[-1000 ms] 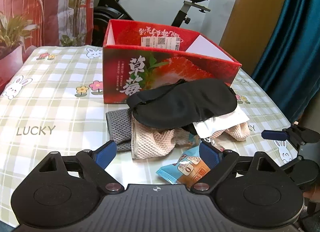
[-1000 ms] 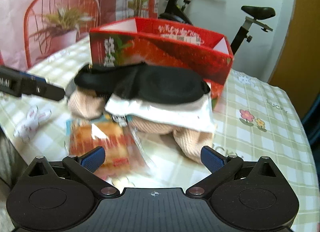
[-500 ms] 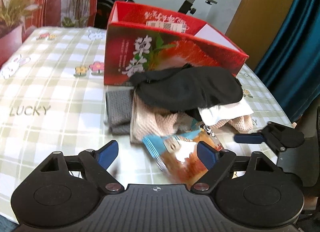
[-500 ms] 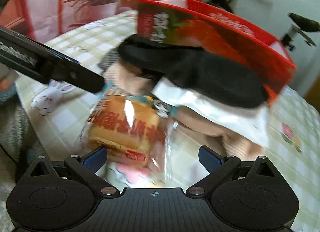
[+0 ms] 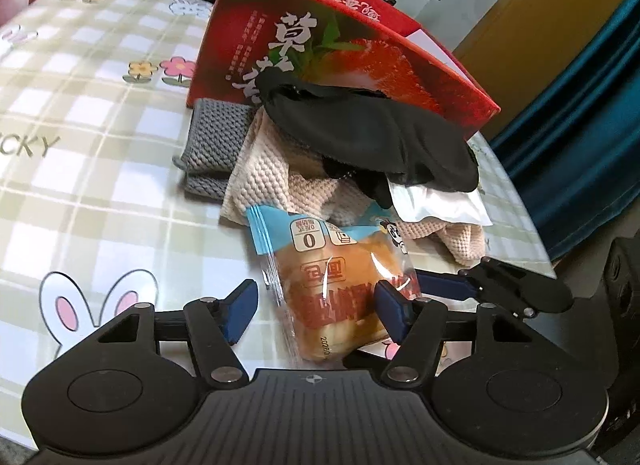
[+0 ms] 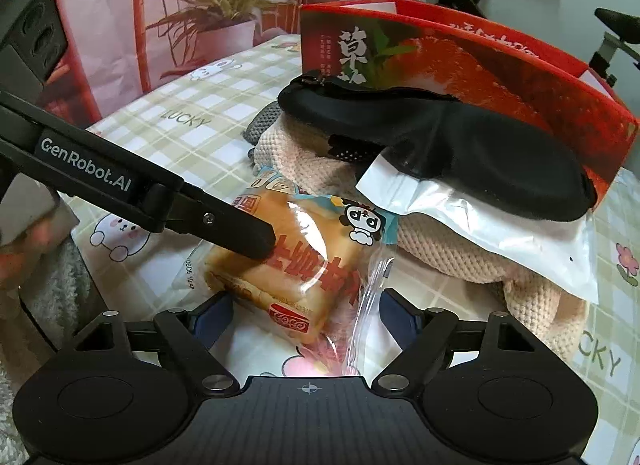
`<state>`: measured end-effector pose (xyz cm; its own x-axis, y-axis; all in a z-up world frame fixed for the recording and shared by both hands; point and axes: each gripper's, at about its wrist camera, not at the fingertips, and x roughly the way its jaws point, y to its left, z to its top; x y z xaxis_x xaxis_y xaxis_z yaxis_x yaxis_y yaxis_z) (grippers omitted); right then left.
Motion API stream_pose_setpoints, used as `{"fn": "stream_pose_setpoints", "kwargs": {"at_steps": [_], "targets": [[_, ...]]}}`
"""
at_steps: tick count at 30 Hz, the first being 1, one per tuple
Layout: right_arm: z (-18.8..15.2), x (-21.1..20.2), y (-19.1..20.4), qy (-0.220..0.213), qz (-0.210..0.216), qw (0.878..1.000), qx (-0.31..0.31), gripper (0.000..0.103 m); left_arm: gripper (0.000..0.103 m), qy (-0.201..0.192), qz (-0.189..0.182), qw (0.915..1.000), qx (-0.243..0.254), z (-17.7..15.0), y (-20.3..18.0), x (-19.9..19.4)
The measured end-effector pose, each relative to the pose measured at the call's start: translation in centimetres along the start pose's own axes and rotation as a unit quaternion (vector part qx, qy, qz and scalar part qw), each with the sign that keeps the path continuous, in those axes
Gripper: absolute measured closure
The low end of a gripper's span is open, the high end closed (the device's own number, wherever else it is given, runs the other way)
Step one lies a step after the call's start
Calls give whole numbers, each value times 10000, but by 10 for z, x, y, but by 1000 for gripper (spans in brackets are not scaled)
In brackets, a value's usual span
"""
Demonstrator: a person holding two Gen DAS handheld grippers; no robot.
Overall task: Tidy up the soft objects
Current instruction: 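Reach to the wrapped bread bun and grasp it with the right tool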
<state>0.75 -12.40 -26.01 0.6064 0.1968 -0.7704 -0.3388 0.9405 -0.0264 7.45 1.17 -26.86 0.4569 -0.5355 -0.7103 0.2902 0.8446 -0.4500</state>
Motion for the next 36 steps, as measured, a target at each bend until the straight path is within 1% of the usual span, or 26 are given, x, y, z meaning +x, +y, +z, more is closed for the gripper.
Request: {"fn": "stream_pose_setpoints", "kwargs": {"at_steps": [3,5,8,10,22,36], "targets": [[-1,1,1,-50,21,10000,48,27,38,28,-181,9998,-114,-2,3,5],[-1,0,3,-83,55,9999,51,32,38,2,-200,9998,-85,-1,3,7],[1,-3,3,-129,131,9998,88,38,42,-58,-285,9996,-16,-1,-1,4],[3,-4,5,-138,174,9997,84,43,42,-81,-286,9996,30,-1,-3,2],[6,-9,9,-247,151,9996,46,45,42,-174,-313,9993,141,2,-5,-6],[17,-28,12,-600,94,9982,15,46,42,-588,-308,9962,565,7,-21,-32]]}}
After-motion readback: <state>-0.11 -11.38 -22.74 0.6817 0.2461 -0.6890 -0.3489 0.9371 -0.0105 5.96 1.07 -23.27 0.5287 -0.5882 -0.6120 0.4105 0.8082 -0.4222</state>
